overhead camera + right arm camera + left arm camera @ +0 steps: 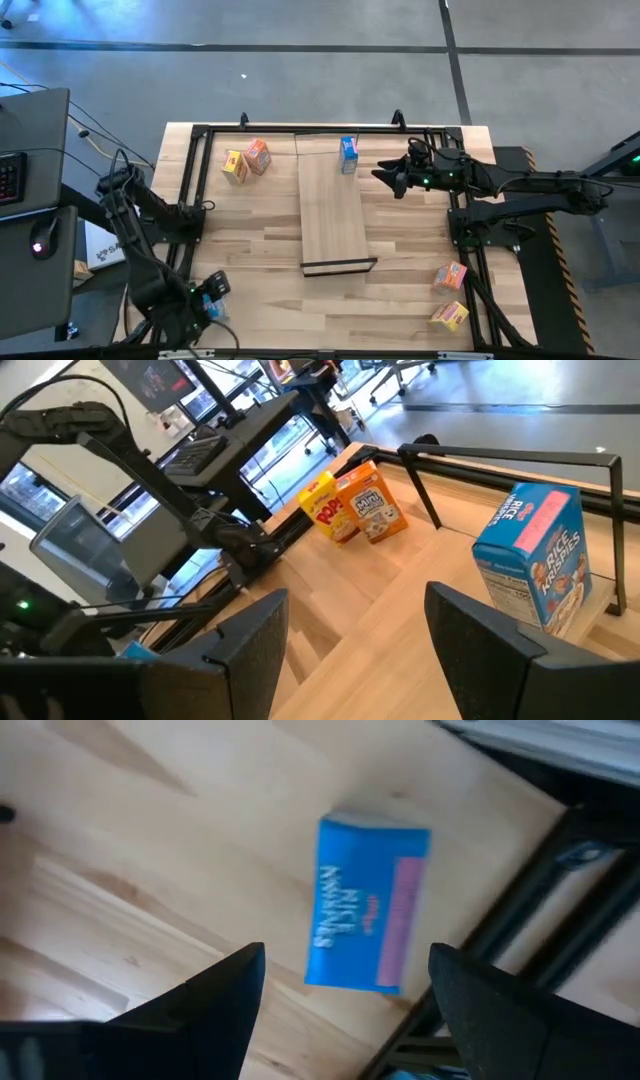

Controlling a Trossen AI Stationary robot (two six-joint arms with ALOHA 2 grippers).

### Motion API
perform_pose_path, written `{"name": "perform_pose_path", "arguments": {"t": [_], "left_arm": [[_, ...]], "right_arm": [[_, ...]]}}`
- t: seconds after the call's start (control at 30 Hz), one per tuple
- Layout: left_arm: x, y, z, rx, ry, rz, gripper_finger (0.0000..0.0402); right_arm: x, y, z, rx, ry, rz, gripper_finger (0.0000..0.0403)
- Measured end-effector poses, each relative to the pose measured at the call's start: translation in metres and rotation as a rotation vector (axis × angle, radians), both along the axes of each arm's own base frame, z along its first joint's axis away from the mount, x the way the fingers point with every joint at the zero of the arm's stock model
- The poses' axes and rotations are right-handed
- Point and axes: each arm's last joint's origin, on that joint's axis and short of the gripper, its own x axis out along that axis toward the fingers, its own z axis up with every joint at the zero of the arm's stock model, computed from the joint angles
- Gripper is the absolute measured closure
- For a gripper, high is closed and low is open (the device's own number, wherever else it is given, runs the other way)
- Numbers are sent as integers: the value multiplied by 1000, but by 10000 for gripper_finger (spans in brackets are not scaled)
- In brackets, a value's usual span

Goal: Stack cereal on shelf
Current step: Put the blue cereal box on the shelf aligned with the other blue cereal box

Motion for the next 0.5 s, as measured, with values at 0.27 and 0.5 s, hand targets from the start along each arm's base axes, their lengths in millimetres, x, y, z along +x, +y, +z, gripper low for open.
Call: {"name": "perform_pose_path", "arguments": {"t": [0.27,0.5], "left_arm": [[6,2,-6,-89,-17,33,126],[3,2,-19,-91,-4,17,126]], "right_arm": [[0,0,-1,8,6,-4,174],[0,0,-2,28,8,-9,174]]}}
